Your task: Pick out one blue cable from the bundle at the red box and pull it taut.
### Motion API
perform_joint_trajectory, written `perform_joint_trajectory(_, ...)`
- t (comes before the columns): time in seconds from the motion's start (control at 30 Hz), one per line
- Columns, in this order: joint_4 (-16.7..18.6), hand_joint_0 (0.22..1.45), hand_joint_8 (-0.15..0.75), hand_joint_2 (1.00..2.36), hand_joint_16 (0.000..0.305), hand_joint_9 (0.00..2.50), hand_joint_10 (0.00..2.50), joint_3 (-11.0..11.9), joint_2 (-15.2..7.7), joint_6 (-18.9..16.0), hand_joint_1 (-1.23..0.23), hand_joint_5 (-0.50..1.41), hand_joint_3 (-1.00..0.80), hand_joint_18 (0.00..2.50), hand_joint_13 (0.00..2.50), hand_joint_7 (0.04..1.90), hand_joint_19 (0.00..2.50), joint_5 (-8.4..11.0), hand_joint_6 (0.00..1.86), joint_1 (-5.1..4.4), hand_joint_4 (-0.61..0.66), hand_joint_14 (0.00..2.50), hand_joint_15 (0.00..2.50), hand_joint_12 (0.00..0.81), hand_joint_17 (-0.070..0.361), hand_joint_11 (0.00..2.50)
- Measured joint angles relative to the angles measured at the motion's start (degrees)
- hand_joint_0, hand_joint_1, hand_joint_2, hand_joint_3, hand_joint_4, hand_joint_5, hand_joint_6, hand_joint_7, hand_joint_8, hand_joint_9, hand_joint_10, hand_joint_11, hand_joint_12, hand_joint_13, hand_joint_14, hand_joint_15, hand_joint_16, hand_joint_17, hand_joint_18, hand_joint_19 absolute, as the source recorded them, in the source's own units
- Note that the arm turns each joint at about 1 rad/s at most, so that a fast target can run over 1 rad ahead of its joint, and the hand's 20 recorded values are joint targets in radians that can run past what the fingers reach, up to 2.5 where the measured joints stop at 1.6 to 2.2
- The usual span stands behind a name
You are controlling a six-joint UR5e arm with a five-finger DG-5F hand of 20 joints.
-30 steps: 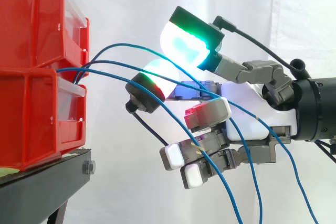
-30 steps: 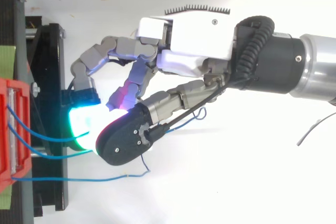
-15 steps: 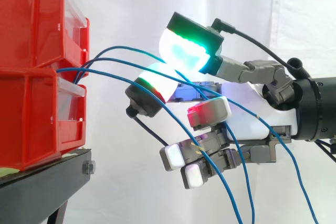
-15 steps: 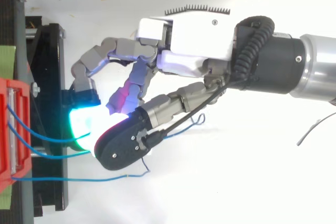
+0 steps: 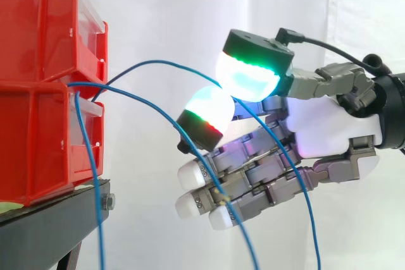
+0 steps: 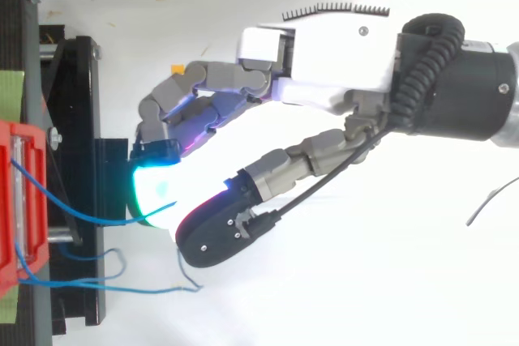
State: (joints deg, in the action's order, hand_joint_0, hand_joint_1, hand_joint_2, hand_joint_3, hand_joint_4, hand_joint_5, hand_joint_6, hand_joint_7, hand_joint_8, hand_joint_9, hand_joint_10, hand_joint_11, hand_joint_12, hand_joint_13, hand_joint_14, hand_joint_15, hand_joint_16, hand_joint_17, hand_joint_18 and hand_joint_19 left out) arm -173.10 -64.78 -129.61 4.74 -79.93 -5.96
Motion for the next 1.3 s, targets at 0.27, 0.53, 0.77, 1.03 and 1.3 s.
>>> perform_joint_trajectory(0.27,-2.7,0.61,0.224,1.01,0.033,0.84,0.01,-0.1,0.7,0.8,-0.74,0.00,-0.41,0.42,0.48,1.05,0.20,0.17,0.75,-0.09,-0.05,0.00,0.09,0.256,0.074,0.23)
perform_joint_trajectory(0.53,-4.2,0.62,0.268,1.00,0.026,1.08,0.02,-0.5,0.8,-6.5,-0.73,-0.01,-0.43,0.48,0.58,1.03,0.18,-0.17,0.77,-0.19,-0.03,0.00,0.12,0.231,0.058,0.45)
perform_joint_trajectory(0.77,-3.3,0.63,0.286,1.01,0.030,1.19,0.02,-0.7,0.8,-15.1,-0.74,-0.01,-0.43,0.71,0.98,1.00,0.35,-0.23,0.78,-0.27,-0.01,0.02,0.50,0.290,0.068,0.57)
perform_joint_trajectory(1.03,1.1,0.65,0.292,1.00,0.034,1.28,0.03,-4.1,0.8,-16.4,-0.74,-0.02,-0.44,0.86,1.19,0.98,0.50,-0.32,0.79,-0.46,0.00,0.03,0.85,0.311,0.076,0.72)
perform_joint_trajectory(1.3,10.8,0.66,0.279,1.00,0.037,1.34,0.03,-6.3,0.8,-16.1,-0.74,-0.02,-0.46,0.91,1.29,0.98,0.61,-0.23,0.79,-0.52,0.00,0.03,1.16,0.309,0.083,0.87)
